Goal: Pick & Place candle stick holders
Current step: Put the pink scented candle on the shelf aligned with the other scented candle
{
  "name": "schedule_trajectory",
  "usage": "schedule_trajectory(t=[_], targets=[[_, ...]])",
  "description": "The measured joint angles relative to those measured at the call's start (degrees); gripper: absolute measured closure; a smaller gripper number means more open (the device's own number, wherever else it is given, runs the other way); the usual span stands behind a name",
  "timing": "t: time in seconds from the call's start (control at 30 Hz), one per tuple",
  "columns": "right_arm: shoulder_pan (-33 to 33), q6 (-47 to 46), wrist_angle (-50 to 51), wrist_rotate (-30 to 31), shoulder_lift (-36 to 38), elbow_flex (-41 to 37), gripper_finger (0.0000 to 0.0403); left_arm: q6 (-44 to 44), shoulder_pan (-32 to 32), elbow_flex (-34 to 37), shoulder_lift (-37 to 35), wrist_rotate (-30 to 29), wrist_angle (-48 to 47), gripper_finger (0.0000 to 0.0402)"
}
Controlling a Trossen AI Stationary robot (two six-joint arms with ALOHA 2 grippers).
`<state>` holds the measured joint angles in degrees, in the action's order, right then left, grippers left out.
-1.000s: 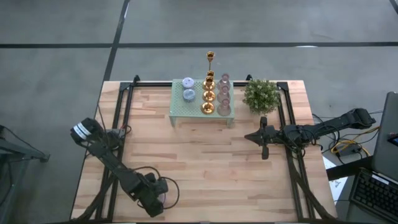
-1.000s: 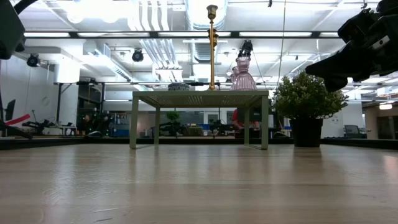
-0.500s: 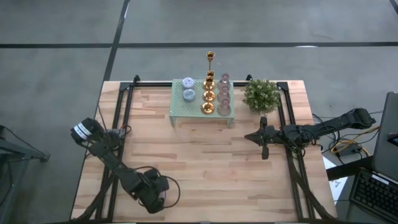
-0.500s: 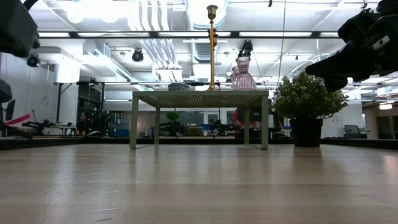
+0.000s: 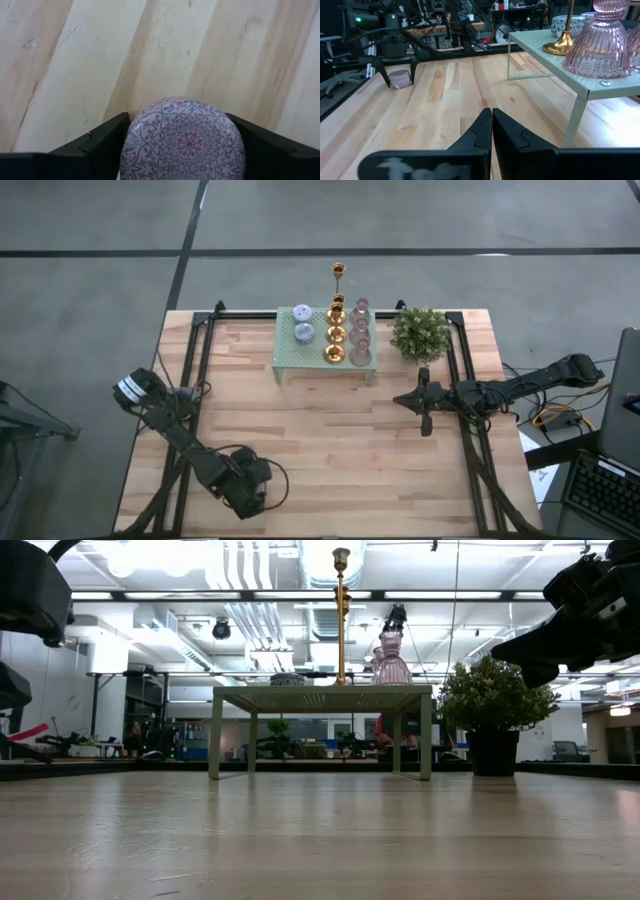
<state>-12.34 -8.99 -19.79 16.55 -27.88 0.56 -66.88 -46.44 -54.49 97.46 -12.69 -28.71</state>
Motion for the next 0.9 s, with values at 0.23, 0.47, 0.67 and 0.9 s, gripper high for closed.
schedule_trajectory(t=[0.23,0.47,0.67,0.9], targets=[[0.00,0.00,0.00,0.01,0.00,0.00,0.0394,2.14,2.02,0.19,-0.91,-0.33,-0.56,0.0101],[0.00,0.00,0.01,-0.01,-0.01,0.00,0.0394,9.83,6.01,-1.10,-1.10,-0.03,-0.76,0.0090],[0.00,0.00,0.02,0.01,0.00,0.00,0.0394,16.95,10.13,-3.65,-1.40,2.70,-1.70,0.0102],[0.00,0.00,0.00,-0.01,-0.02,0.00,0.0394,25.03,13.86,-7.23,-3.69,2.71,-4.53,0.0091]])
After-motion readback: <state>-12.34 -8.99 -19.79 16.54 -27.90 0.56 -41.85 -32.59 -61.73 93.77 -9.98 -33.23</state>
